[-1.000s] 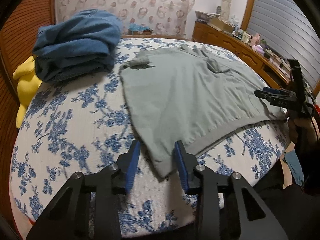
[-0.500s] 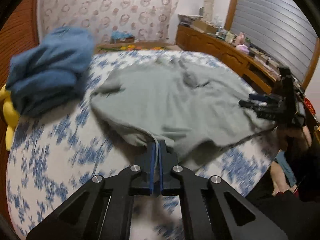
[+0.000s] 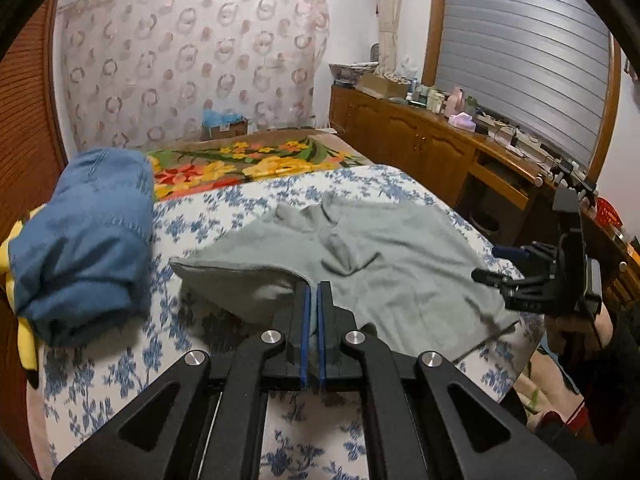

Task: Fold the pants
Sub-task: 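Fold the held side over toward the shirt's middle and open the left gripper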

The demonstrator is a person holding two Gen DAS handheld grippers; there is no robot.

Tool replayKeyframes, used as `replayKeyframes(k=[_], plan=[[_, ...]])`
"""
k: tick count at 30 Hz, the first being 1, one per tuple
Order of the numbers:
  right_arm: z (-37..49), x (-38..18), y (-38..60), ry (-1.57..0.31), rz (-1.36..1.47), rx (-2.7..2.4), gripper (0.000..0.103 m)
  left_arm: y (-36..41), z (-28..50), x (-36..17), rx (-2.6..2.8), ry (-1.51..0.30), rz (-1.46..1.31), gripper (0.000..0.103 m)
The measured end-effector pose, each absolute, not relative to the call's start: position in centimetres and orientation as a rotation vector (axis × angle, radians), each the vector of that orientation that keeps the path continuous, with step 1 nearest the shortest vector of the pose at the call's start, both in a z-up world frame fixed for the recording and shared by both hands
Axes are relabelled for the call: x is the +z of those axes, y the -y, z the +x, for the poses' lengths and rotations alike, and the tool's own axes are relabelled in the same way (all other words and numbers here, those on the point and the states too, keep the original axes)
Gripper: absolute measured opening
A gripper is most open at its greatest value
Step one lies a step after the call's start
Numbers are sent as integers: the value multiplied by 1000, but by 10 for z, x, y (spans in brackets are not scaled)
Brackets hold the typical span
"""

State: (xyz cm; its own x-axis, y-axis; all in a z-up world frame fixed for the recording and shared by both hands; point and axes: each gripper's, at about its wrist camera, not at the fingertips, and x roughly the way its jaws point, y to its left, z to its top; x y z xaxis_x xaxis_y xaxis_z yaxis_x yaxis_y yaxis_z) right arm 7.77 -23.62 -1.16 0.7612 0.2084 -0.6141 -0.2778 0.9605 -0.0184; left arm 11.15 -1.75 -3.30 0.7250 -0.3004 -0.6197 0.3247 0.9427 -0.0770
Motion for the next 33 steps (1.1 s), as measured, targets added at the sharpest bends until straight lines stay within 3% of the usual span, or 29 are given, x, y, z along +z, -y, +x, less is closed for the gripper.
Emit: replayKeyframes(k=[17,28,30,32,33], plan=[[59,-11,267,-632,-51,237,72,120,135,-22,-531,-699,109,4],[60,-13,262,-632,-30,245,72,125,134,-30,-512,-735,117,5],[59,-14,259,-630,-29,255,72,116,134,-33,-492,-739,115,19],[59,-14,254,-630,-27,273,72,107,135,-38,-470,-744,112,50],[60,-14,251,-631,-26,283,72,104,136,-40,-459,-742,111,54]])
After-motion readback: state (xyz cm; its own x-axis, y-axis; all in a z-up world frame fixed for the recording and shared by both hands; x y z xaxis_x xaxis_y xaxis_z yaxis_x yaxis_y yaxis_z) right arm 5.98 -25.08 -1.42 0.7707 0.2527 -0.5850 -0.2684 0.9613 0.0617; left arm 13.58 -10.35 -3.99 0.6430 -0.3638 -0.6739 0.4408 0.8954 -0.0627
